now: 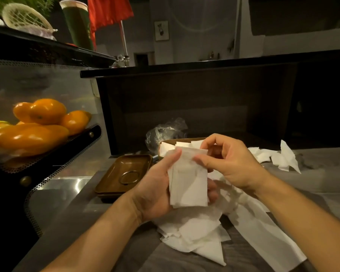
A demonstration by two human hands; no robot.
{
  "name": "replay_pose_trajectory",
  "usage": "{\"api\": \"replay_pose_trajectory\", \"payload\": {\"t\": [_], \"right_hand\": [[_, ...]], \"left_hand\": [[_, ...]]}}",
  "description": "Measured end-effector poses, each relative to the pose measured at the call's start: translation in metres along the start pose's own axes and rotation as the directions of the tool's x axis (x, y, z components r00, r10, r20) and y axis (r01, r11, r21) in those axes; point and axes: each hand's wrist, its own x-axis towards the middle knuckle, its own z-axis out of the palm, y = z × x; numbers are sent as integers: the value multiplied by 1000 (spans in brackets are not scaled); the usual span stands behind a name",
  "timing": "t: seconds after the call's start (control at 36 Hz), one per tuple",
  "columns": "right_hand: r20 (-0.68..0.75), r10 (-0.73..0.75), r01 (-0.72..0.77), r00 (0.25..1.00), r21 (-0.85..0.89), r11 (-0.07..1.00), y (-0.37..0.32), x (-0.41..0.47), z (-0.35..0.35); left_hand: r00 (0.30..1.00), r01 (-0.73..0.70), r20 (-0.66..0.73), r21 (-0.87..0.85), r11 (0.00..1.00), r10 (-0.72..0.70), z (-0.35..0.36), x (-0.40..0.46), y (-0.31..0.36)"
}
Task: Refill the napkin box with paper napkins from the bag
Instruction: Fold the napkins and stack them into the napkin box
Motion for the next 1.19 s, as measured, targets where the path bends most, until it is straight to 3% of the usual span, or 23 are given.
{"api": "replay_pose_trajectory", "payload": {"t": [0.14, 0.31, 0.53, 0.64, 0.75, 0.81, 0.89, 0.97, 1.08, 1.19], "right_hand": [[-88, -105, 87, 991, -187, 978, 7, 1, 1], [-63, -132, 114, 989, -227, 967, 10, 1, 4], [-46, -152, 142, 987, -175, 974, 6, 2, 5], [85, 40, -34, 996, -68, 997, 1, 1, 10], [-32, -46, 44, 998, -47, 998, -1, 0, 7], [-68, -110, 101, 992, -121, 987, 0, 0, 1], [135, -69, 106, 989, -295, 950, -2, -2, -8], [456, 184, 54, 871, -460, 886, -3, -6, -14], [625, 361, 16, 693, -513, 858, -11, -11, -21], [672, 383, 87, 634, -554, 828, -15, -16, -23]], "left_hand": [[998, 31, -59, 52, 998, -28, -2, 1, 2], [998, 54, -49, 111, 992, -48, -10, 5, 4], [975, 119, 166, 176, 977, -149, -13, 0, 2], [989, 86, 95, 231, 969, -111, -17, 1, 3], [999, 35, -35, 235, 971, -28, -10, 2, 4], [991, -44, -121, 162, 986, 64, -6, 5, 5], [928, -170, -309, 145, 975, 208, -9, 8, 8], [876, -191, -399, 227, 955, 270, -16, 12, 7], [915, -140, -335, 262, 955, 226, -15, 12, 1], [948, -108, -250, 335, 936, 199, -12, 12, -3]]}}
